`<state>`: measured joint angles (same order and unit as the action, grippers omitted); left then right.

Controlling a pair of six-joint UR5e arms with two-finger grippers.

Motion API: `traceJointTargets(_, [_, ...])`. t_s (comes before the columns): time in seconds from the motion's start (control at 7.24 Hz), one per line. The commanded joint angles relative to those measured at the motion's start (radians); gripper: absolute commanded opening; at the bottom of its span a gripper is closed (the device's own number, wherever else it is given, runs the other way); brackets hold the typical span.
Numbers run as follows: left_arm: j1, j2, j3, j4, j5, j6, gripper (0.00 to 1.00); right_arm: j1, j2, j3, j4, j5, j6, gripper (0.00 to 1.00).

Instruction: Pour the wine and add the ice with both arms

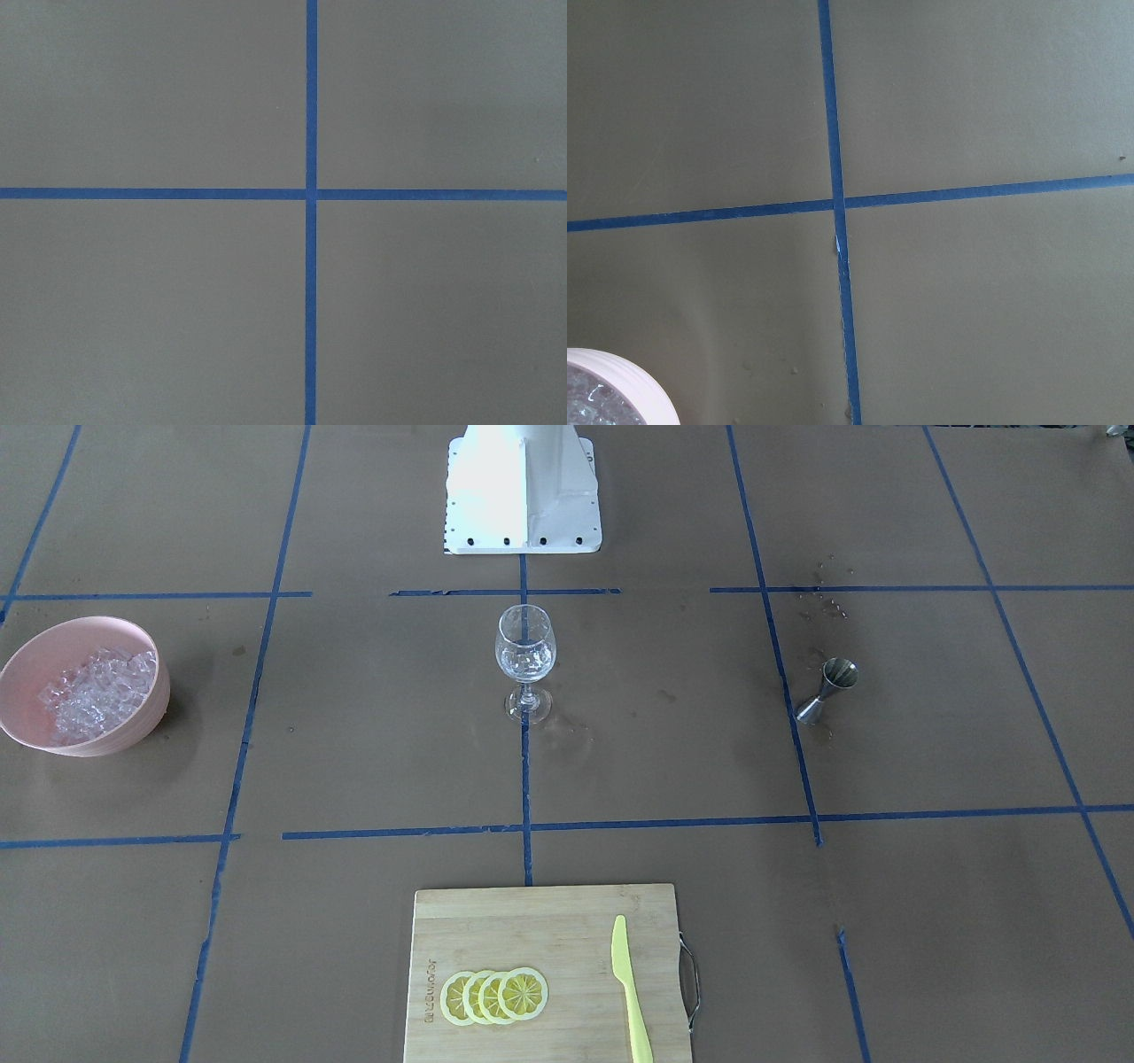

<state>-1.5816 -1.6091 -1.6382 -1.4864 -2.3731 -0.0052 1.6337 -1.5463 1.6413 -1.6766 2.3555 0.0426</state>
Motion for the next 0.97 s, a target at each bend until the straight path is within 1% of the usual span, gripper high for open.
traceJointTargets(0.0, [0.0, 0.0, 0.0, 0.0, 0.0, 0.001, 1.0, 0.0, 0.0, 0.002, 0.0, 0.001, -0.001, 1.0])
traceJointTargets(0.83, [0.0, -0.002, 0.003, -0.003, 0.0, 0.004, 1.0, 0.0, -0.005, -0.012, 0.0, 0.001, 0.0, 1.0])
